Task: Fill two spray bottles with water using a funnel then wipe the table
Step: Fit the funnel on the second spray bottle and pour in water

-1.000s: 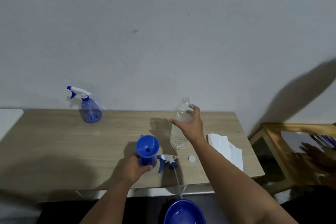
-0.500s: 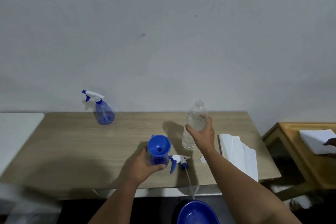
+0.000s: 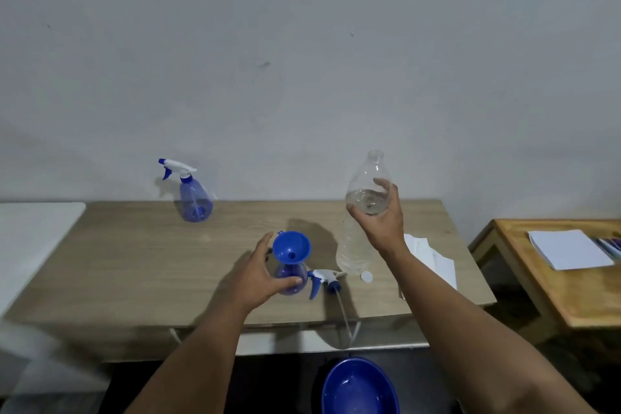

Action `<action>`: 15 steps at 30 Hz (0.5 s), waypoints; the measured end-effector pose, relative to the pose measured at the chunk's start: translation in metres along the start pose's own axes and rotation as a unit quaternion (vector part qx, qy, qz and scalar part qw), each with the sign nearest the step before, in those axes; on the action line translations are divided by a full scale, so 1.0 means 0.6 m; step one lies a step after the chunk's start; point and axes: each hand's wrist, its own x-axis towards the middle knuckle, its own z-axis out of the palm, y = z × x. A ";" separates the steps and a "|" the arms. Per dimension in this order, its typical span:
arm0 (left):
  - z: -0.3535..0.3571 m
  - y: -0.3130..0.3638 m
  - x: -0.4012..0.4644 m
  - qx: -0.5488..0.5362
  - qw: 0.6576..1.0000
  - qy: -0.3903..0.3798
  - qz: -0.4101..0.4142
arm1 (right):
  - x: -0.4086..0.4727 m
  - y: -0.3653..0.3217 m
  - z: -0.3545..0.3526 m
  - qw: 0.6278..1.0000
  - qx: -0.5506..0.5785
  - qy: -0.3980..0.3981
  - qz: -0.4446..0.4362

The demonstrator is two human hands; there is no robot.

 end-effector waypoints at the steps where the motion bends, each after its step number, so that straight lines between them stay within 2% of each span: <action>1: -0.001 0.001 0.001 0.001 1.000 -0.004 0.000 | -0.003 -0.006 -0.002 1.000 0.008 -0.017 -0.003; 7: -0.008 0.005 0.015 -0.016 1.000 -0.001 0.007 | -0.035 -0.020 -0.006 0.994 -0.019 -0.103 -0.012; 15: 0.001 -0.010 0.032 -0.025 1.000 -0.008 0.008 | -0.076 -0.022 -0.009 0.965 -0.100 -0.240 0.037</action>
